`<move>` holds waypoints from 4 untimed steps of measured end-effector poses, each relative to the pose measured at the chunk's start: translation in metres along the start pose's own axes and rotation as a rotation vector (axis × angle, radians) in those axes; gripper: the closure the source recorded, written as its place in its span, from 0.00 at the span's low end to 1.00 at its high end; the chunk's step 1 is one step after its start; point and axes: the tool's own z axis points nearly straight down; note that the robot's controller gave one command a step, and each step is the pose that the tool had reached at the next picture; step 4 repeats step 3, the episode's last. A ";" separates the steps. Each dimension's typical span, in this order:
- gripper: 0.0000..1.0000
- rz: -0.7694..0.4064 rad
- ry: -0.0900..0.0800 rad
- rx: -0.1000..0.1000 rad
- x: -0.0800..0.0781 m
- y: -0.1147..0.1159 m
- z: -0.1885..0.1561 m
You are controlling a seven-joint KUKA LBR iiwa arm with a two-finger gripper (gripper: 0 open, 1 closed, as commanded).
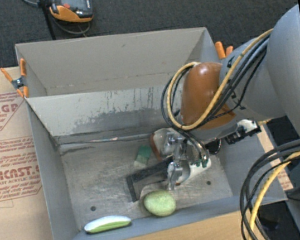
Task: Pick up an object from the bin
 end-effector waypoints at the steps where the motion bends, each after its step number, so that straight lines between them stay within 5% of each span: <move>1: 1.00 -0.064 -0.024 0.003 0.000 0.013 -0.004; 2: 1.00 -0.093 -0.010 0.003 0.024 0.002 -0.038; 3: 1.00 -0.015 -0.024 0.001 0.012 0.017 -0.253; 4: 1.00 -0.015 -0.024 0.001 0.012 0.017 -0.253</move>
Offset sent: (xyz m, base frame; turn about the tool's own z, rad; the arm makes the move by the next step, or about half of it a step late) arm -0.0662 -0.0178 0.1586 -0.1226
